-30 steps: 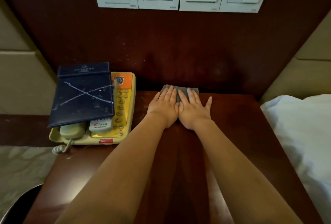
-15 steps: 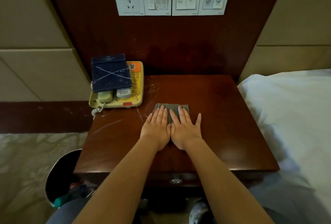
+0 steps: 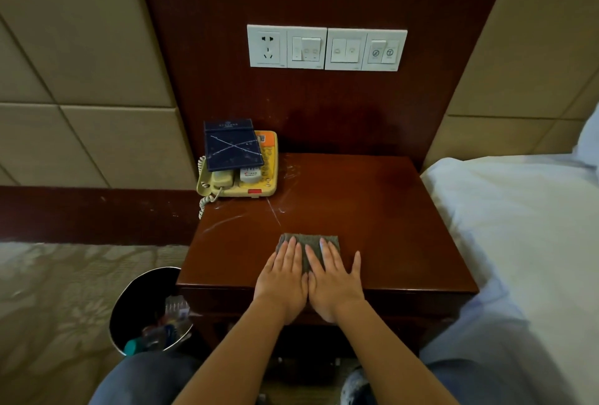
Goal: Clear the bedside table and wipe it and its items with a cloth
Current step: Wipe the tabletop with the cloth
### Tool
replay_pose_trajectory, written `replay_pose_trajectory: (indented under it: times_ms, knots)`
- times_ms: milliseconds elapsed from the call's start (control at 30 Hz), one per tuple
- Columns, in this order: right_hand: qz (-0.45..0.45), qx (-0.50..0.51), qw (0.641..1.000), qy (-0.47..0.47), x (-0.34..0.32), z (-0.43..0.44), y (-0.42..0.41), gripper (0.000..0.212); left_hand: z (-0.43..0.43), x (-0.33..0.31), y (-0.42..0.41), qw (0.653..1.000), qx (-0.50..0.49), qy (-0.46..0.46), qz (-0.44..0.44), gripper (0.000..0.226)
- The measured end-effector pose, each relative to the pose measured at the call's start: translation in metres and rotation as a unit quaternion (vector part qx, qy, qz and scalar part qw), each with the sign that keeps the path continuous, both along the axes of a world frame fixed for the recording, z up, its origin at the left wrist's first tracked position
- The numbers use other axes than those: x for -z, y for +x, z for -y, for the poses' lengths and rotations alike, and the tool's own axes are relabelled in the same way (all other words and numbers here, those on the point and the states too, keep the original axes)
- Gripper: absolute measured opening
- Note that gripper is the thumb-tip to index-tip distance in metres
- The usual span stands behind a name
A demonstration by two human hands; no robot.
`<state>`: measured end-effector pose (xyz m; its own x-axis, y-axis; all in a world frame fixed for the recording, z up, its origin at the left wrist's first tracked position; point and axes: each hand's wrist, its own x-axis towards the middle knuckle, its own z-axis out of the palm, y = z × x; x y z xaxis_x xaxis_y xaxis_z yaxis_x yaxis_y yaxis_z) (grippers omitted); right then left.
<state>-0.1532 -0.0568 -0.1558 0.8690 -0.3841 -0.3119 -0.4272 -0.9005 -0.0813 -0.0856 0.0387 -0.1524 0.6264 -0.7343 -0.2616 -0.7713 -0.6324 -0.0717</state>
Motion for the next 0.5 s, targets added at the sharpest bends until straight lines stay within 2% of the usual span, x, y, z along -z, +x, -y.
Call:
replay_pose_trajectory:
  times_ms: [233,500]
  knots:
    - [0.0,-0.019,1.0,-0.009,-0.003,0.028,0.038,0.053,0.026,-0.001,0.033,0.999,-0.034,-0.022,-0.018,0.058]
    - [0.018,-0.021,0.999,-0.035,0.0,0.108,0.136,0.052,0.109,0.011,0.125,0.996,-0.074,-0.056,0.004,0.058]
